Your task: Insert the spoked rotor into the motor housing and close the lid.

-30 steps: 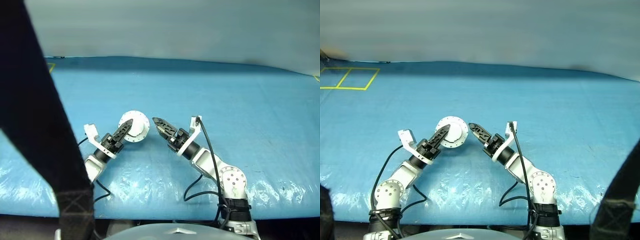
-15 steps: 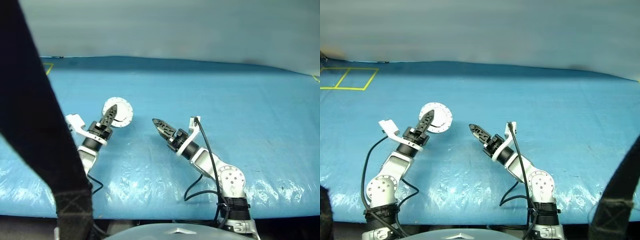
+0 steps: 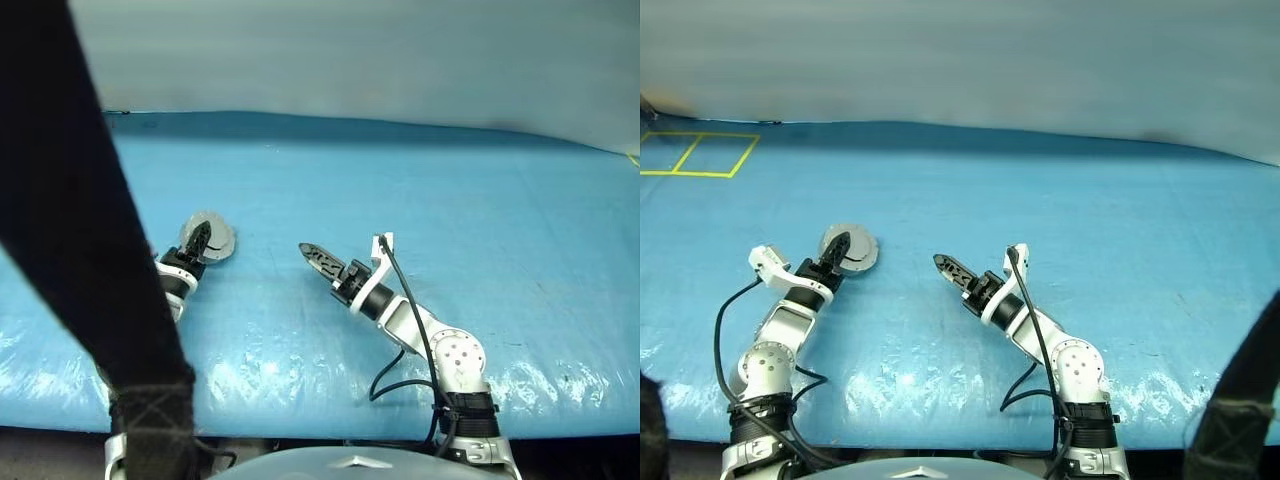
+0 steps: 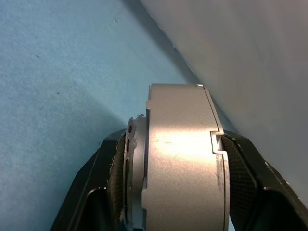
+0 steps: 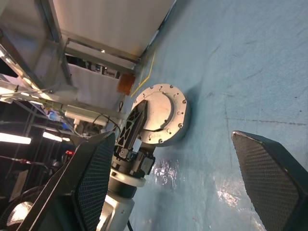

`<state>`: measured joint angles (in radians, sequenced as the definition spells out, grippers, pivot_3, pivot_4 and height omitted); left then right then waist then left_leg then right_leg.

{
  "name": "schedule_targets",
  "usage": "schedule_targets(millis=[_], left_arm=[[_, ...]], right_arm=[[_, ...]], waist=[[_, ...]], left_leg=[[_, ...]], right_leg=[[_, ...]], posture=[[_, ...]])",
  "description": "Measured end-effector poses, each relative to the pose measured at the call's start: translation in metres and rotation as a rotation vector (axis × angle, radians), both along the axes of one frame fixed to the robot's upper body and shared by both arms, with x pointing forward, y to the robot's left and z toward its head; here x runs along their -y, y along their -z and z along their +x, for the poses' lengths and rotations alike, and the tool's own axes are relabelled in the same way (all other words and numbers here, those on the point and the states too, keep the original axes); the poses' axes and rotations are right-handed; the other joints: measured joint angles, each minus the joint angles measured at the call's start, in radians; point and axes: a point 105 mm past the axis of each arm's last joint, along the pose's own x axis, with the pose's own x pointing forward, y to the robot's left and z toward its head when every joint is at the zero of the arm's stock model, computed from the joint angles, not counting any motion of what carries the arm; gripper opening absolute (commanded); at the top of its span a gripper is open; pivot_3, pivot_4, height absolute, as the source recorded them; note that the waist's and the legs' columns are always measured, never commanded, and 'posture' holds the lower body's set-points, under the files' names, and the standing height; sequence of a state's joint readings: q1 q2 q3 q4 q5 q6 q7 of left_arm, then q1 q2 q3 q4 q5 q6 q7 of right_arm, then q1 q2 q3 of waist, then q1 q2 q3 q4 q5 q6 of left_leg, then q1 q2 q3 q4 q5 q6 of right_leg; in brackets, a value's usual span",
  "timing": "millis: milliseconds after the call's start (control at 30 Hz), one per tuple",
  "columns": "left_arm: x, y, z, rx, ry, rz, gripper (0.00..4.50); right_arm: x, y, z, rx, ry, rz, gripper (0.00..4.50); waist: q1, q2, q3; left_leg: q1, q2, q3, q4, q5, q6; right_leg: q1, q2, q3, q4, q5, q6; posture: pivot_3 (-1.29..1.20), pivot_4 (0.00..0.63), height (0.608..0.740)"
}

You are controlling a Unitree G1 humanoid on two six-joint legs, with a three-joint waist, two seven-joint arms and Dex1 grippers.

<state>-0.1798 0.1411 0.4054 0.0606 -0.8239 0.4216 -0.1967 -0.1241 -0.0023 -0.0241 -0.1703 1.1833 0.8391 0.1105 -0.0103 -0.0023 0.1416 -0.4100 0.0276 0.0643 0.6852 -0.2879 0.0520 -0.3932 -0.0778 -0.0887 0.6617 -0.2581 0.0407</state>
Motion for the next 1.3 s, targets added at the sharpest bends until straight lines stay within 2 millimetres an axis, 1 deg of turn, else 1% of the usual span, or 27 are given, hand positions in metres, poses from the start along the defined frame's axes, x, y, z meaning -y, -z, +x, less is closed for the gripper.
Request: schedule_targets(millis=[67, 100, 133, 167, 200, 233, 300, 367, 500, 600, 667, 733, 767, 800, 867, 933, 967, 1000, 1033, 1100, 1200, 1300], left_arm=[[-0.006, 0.004, 0.001, -0.017, -0.023, 0.040, 3.35], [-0.013, 0.011, -0.002, -0.049, -0.039, 0.059, 3.64], [-0.019, 0.016, -0.004, -0.067, -0.063, 0.062, 4.02], [-0.023, 0.015, -0.005, -0.064, -0.078, 0.076, 4.30], [-0.028, 0.014, -0.005, -0.067, -0.092, 0.098, 4.47], [-0.034, 0.014, -0.006, -0.081, -0.114, 0.120, 4.47], [-0.060, 0.017, -0.010, -0.136, -0.189, 0.173, 4.47], [-0.087, 0.021, -0.022, -0.186, -0.276, 0.215, 4.47], [-0.119, 0.022, -0.040, -0.228, -0.380, 0.278, 4.47], [-0.137, 0.018, -0.054, -0.232, -0.404, 0.310, 4.47], [-0.136, 0.016, -0.057, -0.219, -0.372, 0.328, 4.47], [-0.122, 0.005, -0.053, -0.169, -0.274, 0.378, 4.47], [-0.107, -0.007, -0.048, -0.115, -0.187, 0.410, 4.47], [-0.091, -0.020, -0.042, -0.055, -0.105, 0.436, 4.47], [-0.056, -0.044, -0.037, 0.066, 0.057, 0.484, 4.47], [-0.006, -0.063, -0.036, 0.192, 0.277, 0.553, 4.47], [0.011, -0.067, -0.038, 0.232, 0.349, 0.566, 4.47], [0.026, -0.069, -0.039, 0.259, 0.416, 0.578, 4.47], [0.037, -0.066, -0.040, 0.267, 0.464, 0.590, 4.47], [0.056, -0.057, -0.044, 0.264, 0.551, 0.630, 4.47], [0.072, -0.041, -0.049, 0.238, 0.622, 0.680, 4.47], [0.085, -0.025, -0.058, 0.225, 0.697, 0.705, 4.47]], right_arm=[[0.001, 0.001, 0.000, 0.002, 0.003, -0.006, 4.08], [0.001, 0.001, -0.001, 0.005, 0.005, -0.007, 4.08], [0.002, 0.002, -0.001, 0.005, 0.007, -0.010, 4.08], [0.004, 0.002, -0.001, 0.006, 0.012, -0.014, 4.08], [0.003, 0.002, -0.001, 0.009, 0.012, -0.015, 4.08], [0.003, 0.002, -0.001, 0.010, 0.012, -0.014, 4.08], [0.001, 0.002, -0.001, 0.013, 0.007, -0.010, 4.08], [0.001, 0.002, -0.001, 0.014, 0.008, -0.011, 4.08], [0.000, 0.002, -0.001, 0.022, 0.006, -0.014, 4.08], [0.000, 0.003, -0.003, 0.027, 0.002, -0.018, 4.08], [0.002, 0.004, -0.002, 0.038, 0.005, -0.027, 4.08], [0.005, 0.001, -0.002, 0.087, 0.008, -0.060, 4.08], [0.007, -0.002, -0.002, 0.131, 0.009, -0.092, 4.08], [0.008, -0.005, -0.002, 0.167, 0.011, -0.115, 4.08], [0.012, -0.008, 0.000, 0.264, 0.024, -0.215, 4.08], [0.016, -0.006, -0.001, 0.375, 0.012, -0.360, 4.08], [0.018, -0.005, 0.000, 0.403, 0.025, -0.399, 4.08], [0.021, -0.006, 0.003, 0.429, 0.050, -0.429, 4.08], [0.023, -0.007, 0.005, 0.458, 0.076, -0.461, 4.08], [0.030, -0.006, 0.009, 0.522, 0.122, -0.566, 4.08], [0.039, -0.003, 0.011, 0.559, 0.189, -0.639, 4.08], [0.044, 0.005, 0.007, 0.566, 0.222, -0.693, 4.08]], waist=[[-0.005, 0.000, 0.000], [-0.009, 0.000, 0.000], [-0.010, 0.000, 0.000], [-0.008, 0.000, 0.000], [-0.007, 0.000, -0.001], [-0.008, 0.000, -0.001], [-0.016, 0.001, -0.001], [-0.020, 0.001, -0.001], [-0.023, 0.001, -0.001], [-0.024, 0.001, -0.001], [-0.018, 0.000, -0.001], [-0.009, -0.004, 0.001], [-0.002, -0.005, 0.001], [0.001, -0.005, 0.001], [0.000, -0.005, 0.002], [-0.002, -0.004, 0.002], [-0.002, -0.004, 0.002], [-0.005, -0.004, 0.002], [-0.010, -0.004, 0.002], [-0.013, -0.004, 0.002], [-0.010, -0.003, 0.002], [-0.007, -0.003, 0.003]], left_leg=[[0.002, 0.001, 0.001, 0.000, 0.000, 0.000], [0.002, 0.001, 0.002, -0.001, 0.000, 0.000], [0.002, 0.001, 0.002, -0.001, 0.000, -0.001], [0.002, 0.001, 0.001, -0.001, 0.000, -0.001], [0.002, 0.001, 0.001, -0.001, 0.000, -0.001], [0.003, 0.001, 0.002, -0.001, 0.001, -0.001], [0.006, 0.002, 0.003, -0.002, 0.001, -0.002], [0.009, 0.003, 0.007, -0.004, 0.001, -0.002], [0.010, 0.004, 0.010, -0.004, 0.001, -0.002], [0.010, 0.005, 0.011, -0.004, 0.001, -0.002], [0.010, 0.005, 0.011, -0.004, 0.001, -0.002], [0.009, 0.005, 0.011, -0.004, 0.001, -0.002], [0.009, 0.005, 0.011, -0.003, 0.001, -0.002], [0.009, 0.004, 0.010, -0.003, 0.001, -0.002], [0.009, 0.003, 0.011, -0.003, 0.000, -0.002], [0.009, 0.001, 0.012, -0.004, 0.000, -0.001], [0.009, 0.002, 0.013, -0.004, 0.000, -0.001], [0.009, 0.003, 0.014, -0.004, 0.000, -0.001], [0.009, 0.004, 0.014, -0.005, 0.000, -0.002], [0.009, 0.005, 0.014, -0.006, 0.001, -0.003], [0.009, 0.006, 0.015, -0.006, 0.001, -0.004], [0.009, 0.007, 0.016, -0.006, 0.001, -0.003]], right_leg=[[0.001, 0.001, 0.000, 0.001, 0.000, 0.000], [0.000, 0.001, 0.001, 0.001, 0.000, 0.000], [0.000, 0.001, 0.001, 0.001, 0.000, 0.000], [0.000, 0.001, 0.001, 0.000, 0.000, 0.000], [0.001, 0.001, 0.001, 0.000, 0.000, -0.001], [0.001, 0.001, 0.002, 0.001, 0.000, -0.001], [0.001, 0.001, 0.005, 0.002, 0.001, -0.002], [0.002, 0.001, 0.008, 0.002, 0.001, -0.002], [0.002, -0.001, 0.012, 0.003, 0.001, -0.002], [0.000, -0.001, 0.013, 0.003, 0.001, -0.002], [0.000, -0.002, 0.012, 0.003, 0.001, -0.002], [0.000, -0.002, 0.012, 0.002, 0.001, -0.002], [-0.001, -0.002, 0.011, 0.002, 0.001, -0.002], [-0.002, -0.003, 0.011, 0.000, 0.002, -0.001], [-0.001, -0.004, 0.012, -0.001, 0.002, -0.001], [0.000, -0.004, 0.014, -0.001, 0.003, 0.000], [0.000, -0.004, 0.015, -0.001, 0.003, 0.000], [0.000, -0.003, 0.015, -0.001, 0.003, 0.000], [-0.001, -0.001, 0.016, 0.000, 0.002, 0.000], [-0.001, 0.001, 0.016, 0.000, 0.002, -0.001], [-0.002, 0.004, 0.016, 0.000, 0.001, -0.002], [-0.002, 0.004, 0.016, 0.000, 0.001, -0.002]], posture=[[0.00, 0.150, 0.740], [0.00, 0.150, 0.740], [0.00, 0.150, 0.740], [0.00, 0.150, 0.740], [0.00, 0.150, 0.740], [0.00, 0.150, 0.740], [0.00, 0.150, 0.740], [0.00, 0.150, 0.740], [0.00, 0.150, 0.740], [0.00, 0.150, 0.740], [0.00, 0.150, 0.740], [0.00, 0.150, 0.740], [0.00, 0.150, 0.740], [0.00, 0.150, 0.740], [0.00, 0.150, 0.740], [0.00, 0.150, 0.740], [0.00, 0.150, 0.740], [0.00, 0.150, 0.740], [0.00, 0.150, 0.740], [0.00, 0.150, 0.740], [0.00, 0.150, 0.740], [0.00, 0.150, 0.740]])
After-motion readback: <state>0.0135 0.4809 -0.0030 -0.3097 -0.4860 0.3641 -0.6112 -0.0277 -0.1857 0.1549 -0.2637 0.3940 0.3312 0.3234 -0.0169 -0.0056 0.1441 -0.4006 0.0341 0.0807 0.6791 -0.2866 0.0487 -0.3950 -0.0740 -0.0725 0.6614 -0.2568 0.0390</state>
